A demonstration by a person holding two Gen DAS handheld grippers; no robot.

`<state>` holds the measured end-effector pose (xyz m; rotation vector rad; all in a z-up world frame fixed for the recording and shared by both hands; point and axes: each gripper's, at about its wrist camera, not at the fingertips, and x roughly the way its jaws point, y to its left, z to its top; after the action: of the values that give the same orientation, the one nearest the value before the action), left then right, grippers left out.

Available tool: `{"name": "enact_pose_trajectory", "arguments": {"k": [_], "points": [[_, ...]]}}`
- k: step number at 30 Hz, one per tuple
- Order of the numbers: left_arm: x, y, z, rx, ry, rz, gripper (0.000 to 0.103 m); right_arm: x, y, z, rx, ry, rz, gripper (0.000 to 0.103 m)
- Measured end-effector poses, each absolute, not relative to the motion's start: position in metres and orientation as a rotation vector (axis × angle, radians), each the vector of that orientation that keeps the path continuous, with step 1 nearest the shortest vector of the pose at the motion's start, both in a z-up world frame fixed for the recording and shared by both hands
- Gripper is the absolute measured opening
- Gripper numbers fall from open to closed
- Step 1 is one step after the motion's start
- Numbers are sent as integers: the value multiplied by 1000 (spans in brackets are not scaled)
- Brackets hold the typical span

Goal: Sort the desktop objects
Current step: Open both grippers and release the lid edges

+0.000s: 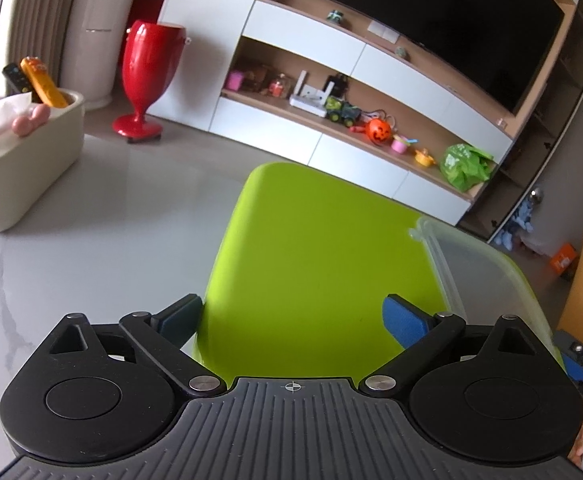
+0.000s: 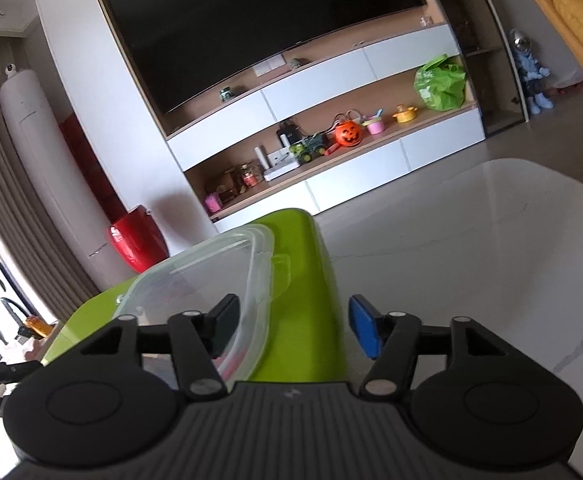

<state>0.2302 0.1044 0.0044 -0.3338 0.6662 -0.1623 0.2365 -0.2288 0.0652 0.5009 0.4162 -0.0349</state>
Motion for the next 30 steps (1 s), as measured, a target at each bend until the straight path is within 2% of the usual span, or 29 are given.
{"name": "enact_pose_trajectory", "arguments": {"k": [1, 2, 14, 22, 24, 25, 26, 27, 30], "points": [[231, 107, 4, -338, 664, -145, 99, 234, -229, 66, 503, 405, -45, 85], [230, 110, 4, -343, 662, -126, 99, 231, -231, 68, 512, 395, -51, 89], [181, 128, -13, -539, 709, -125, 101, 163, -232, 60, 670, 407, -62, 94], [208, 144, -6, -639, 687, -42, 102, 171, -244, 55, 743, 417, -56, 93], [214, 143, -4, -639, 691, -45, 102, 183, -248, 50, 781, 434, -29, 90], [214, 142, -4, -638, 698, -55, 102, 189, -249, 46, 800, 446, -9, 80], [213, 141, -5, -635, 704, -64, 102, 196, -251, 44, 812, 457, 18, 59], [211, 140, -5, -632, 709, -69, 102, 199, -253, 43, 827, 447, 51, 51], [197, 139, -8, -629, 704, -41, 102, 197, -256, 43, 842, 446, 52, 50]]}}
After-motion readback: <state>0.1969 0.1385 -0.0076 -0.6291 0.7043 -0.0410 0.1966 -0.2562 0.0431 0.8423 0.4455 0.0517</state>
